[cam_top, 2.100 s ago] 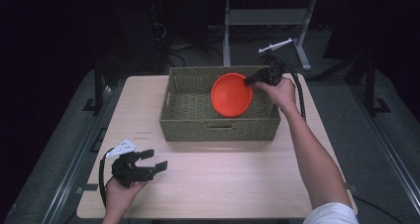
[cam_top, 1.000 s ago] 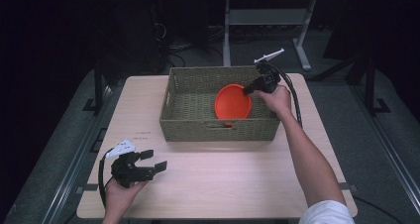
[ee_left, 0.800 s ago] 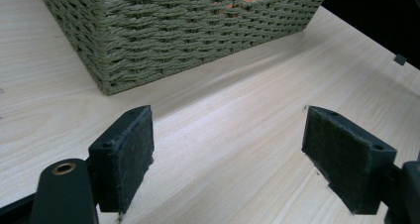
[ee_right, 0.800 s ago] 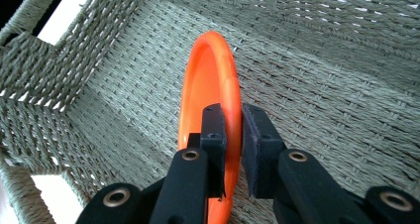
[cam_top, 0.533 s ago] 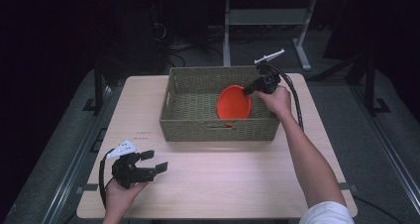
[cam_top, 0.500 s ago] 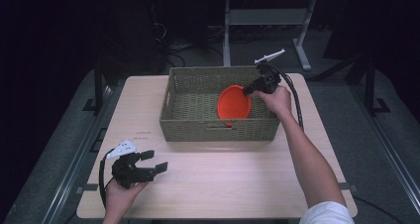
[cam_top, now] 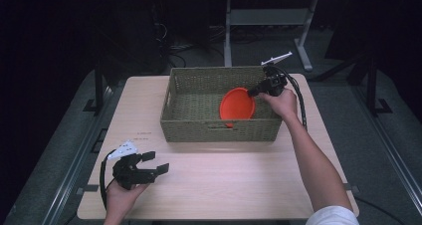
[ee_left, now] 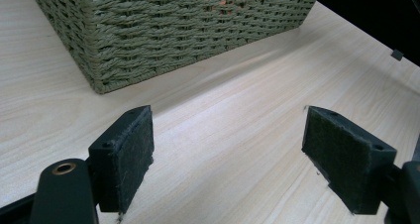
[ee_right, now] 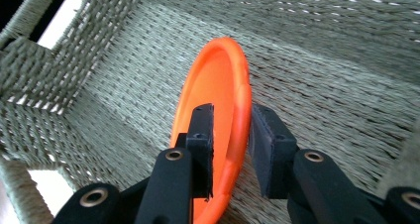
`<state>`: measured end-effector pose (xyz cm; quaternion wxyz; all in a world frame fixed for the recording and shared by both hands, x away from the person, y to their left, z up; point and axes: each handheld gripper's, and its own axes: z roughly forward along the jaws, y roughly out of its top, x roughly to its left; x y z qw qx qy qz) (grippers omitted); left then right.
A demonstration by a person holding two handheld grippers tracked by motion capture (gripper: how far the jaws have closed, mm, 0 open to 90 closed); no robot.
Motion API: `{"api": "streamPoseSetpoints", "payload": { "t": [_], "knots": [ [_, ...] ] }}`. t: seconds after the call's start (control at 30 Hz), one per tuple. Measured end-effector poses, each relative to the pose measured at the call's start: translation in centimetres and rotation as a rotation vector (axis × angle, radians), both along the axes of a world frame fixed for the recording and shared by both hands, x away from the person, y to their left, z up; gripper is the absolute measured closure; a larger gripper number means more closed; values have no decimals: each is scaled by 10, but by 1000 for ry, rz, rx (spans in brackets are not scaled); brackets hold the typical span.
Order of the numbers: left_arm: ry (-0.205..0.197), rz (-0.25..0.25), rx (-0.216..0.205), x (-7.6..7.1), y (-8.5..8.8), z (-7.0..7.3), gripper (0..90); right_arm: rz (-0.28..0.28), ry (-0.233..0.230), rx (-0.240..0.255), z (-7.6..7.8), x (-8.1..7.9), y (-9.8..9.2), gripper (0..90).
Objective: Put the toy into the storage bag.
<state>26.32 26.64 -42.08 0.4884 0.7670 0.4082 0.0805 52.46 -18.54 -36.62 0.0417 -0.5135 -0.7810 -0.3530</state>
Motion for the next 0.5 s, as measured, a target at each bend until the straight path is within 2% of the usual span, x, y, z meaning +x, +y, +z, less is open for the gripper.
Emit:
{"api": "streamPoseSetpoints", "payload": {
  "t": [0.1, 0.17, 0.27, 0.5],
  "knots": [
    [-2, -1, 0, 0, 0, 0, 194, 1, -10, -2, 3, -2, -3, 709],
    [0, 0, 0, 0, 0, 0, 194, 6, -15, 32, 5, -5, -6, 709],
    [4, 3, -4, -1, 0, 0, 194, 7, -25, 35, 8, -8, -8, 696],
    [4, 1, 5, -1, -1, -1, 194, 20, -41, 77, 11, -17, -15, 603]
  ]
}}
